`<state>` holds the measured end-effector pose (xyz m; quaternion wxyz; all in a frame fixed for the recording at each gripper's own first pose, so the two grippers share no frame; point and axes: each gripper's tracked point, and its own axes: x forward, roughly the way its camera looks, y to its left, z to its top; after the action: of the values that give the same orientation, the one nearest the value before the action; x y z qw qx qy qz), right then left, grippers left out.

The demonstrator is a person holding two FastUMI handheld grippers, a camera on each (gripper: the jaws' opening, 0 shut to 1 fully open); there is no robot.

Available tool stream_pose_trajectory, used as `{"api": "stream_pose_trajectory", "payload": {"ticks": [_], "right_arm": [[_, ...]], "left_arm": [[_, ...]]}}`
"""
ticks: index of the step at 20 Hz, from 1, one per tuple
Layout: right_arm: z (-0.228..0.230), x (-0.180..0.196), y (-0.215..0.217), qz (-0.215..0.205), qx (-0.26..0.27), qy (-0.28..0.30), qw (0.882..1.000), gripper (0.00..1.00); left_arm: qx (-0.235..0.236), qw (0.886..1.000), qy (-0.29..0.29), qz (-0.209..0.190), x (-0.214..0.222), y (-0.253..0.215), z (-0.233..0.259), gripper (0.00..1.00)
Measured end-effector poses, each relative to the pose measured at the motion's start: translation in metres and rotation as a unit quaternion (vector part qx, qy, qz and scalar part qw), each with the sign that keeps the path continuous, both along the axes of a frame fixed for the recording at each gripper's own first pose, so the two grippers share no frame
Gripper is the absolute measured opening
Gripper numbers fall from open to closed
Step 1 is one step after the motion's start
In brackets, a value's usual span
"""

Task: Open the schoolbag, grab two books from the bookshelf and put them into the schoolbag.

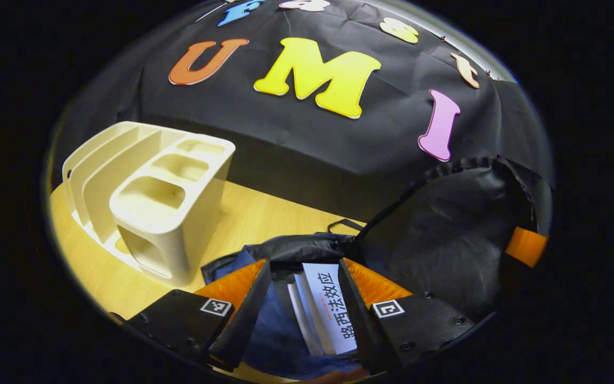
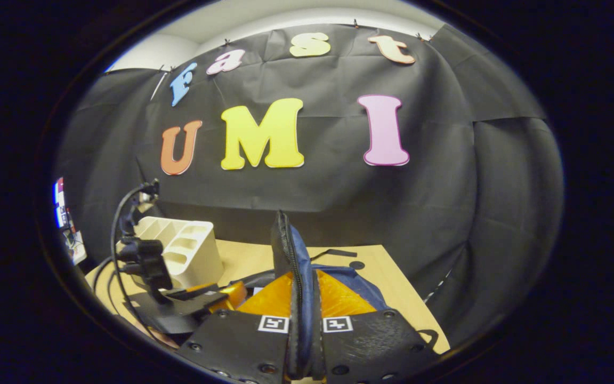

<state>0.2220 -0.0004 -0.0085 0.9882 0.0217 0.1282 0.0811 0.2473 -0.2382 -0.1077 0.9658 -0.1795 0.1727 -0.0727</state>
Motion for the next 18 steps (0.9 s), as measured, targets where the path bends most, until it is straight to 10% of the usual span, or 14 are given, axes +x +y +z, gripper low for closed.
{"api": "stream_pose_trajectory", "payload": {"ticks": [9, 16, 18], "right_arm": [[-0.017, -0.030, 0.010, -0.029, -0.029, -0.007, 0.999, 0.07], [-0.020, -0.079, 0.015, -0.046, -0.051, -0.017, 0.998, 0.41], [-0.017, -0.096, 0.017, -0.045, -0.056, -0.025, 0.997, 0.33]], "left_arm": [[0.075, 0.994, -0.042, 0.067, -0.062, 0.116, 0.020, 0.84], [0.111, 0.987, -0.072, 0.092, -0.117, 0.175, 0.041, 0.86], [0.108, 0.987, -0.080, 0.087, -0.135, 0.178, 0.047, 0.87]]}}
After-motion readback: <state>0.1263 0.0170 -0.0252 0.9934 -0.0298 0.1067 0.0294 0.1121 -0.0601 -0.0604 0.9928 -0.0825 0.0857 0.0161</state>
